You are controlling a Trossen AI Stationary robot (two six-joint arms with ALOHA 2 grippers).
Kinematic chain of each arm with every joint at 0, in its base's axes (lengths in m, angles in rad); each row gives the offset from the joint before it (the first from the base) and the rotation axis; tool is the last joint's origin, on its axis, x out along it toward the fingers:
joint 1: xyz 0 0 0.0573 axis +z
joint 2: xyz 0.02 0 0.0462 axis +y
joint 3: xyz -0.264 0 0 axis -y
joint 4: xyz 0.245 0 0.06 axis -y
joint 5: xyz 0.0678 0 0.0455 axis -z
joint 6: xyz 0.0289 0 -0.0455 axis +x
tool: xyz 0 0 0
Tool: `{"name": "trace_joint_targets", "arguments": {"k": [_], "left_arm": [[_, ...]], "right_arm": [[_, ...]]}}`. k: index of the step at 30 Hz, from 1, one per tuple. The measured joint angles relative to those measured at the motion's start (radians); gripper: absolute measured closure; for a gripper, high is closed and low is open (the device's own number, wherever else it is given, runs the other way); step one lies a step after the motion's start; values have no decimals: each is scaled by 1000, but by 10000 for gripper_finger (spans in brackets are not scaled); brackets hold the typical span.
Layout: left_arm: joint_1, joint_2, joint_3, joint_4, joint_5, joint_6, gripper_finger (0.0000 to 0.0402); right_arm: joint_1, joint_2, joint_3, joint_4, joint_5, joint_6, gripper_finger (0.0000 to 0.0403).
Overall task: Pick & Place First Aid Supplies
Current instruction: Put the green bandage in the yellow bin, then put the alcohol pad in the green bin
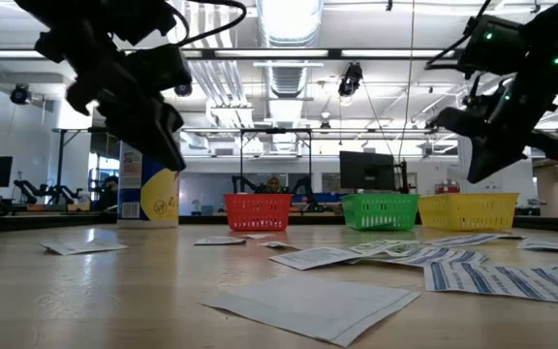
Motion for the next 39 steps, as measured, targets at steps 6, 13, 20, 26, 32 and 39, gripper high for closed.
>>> {"name": "trace_joint_targets", "arguments": {"k": [6, 13, 20, 26, 32, 39], "left_arm": [[-70, -5, 0, -45, 5, -55, 337], [-145, -5, 13, -90, 5, -141, 337], [-194, -5, 33, -104, 4, -190, 337], [-246, -5, 34, -180, 5, -264, 337], [-309, -5, 36, -217, 5, -308, 337], [-356, -5, 35, -227, 5, -335, 337]], "right_arm": [[-86, 39, 0, 3, -83, -42, 394], [-109, 83, 0, 7, -119, -141, 394], [-109, 88, 0, 11, -118, -161, 394], [-109, 87, 0, 15, -117, -177, 390], [-109, 81, 0, 15, -113, -177, 353], [-109, 76, 32, 16, -97, -178, 307]]}}
